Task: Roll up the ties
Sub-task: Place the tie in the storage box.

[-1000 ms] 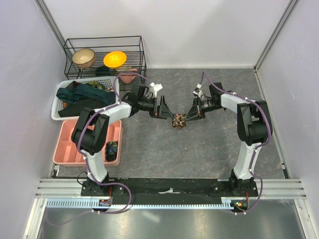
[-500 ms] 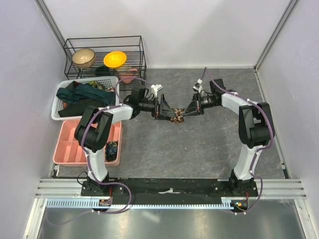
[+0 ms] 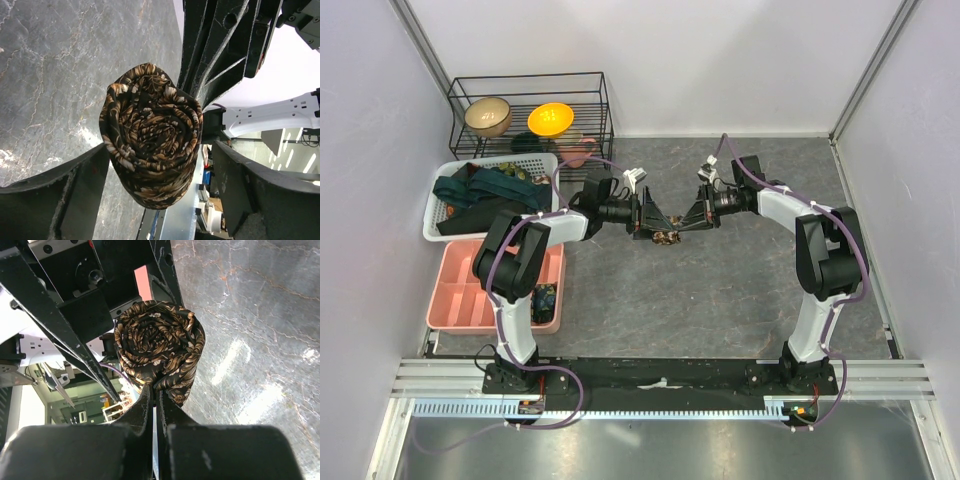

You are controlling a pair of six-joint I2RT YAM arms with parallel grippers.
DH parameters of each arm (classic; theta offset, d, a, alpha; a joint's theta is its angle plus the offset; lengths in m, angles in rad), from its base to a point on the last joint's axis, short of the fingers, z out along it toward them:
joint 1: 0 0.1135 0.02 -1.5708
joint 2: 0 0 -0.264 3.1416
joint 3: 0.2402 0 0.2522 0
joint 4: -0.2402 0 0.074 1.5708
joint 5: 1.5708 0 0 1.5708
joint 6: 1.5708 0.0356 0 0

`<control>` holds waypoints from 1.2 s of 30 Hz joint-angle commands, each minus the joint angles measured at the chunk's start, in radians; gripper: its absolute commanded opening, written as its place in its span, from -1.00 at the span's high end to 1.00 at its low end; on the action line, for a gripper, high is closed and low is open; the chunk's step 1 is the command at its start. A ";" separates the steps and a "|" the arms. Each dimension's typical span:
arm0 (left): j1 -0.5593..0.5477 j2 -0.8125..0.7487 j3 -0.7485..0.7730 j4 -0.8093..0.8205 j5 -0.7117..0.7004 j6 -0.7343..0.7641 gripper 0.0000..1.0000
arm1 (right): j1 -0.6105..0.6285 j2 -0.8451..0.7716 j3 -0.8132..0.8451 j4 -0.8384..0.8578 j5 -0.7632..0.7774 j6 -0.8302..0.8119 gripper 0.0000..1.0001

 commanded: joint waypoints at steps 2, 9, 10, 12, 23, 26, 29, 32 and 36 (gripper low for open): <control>0.005 0.007 -0.007 0.070 0.034 -0.056 -0.64 | 0.010 -0.049 0.008 0.068 -0.032 0.043 1.00; 0.005 0.011 -0.012 0.107 0.043 -0.076 -0.16 | 0.012 -0.046 0.000 0.076 -0.027 0.048 1.00; 0.005 0.011 -0.013 0.113 0.043 -0.078 -0.03 | 0.012 -0.044 -0.001 0.076 -0.027 0.048 1.00; 0.005 0.011 -0.015 0.116 0.043 -0.081 0.12 | 0.012 -0.046 -0.001 0.076 -0.026 0.049 1.00; 0.006 -0.018 -0.009 0.075 0.014 -0.040 0.96 | 0.012 -0.050 -0.011 0.062 -0.018 0.030 1.00; 0.006 -0.039 -0.009 0.041 0.000 -0.009 0.96 | 0.014 -0.047 -0.003 0.039 -0.018 0.010 1.00; 0.008 -0.053 -0.009 0.017 -0.009 0.017 0.96 | 0.014 -0.044 0.006 0.008 -0.018 -0.021 0.88; 0.012 -0.067 -0.009 -0.022 -0.012 0.048 0.96 | 0.012 -0.046 0.017 -0.025 -0.009 -0.052 0.59; 0.025 -0.099 -0.010 -0.109 -0.018 0.102 0.96 | 0.014 -0.050 0.032 -0.070 -0.001 -0.090 0.30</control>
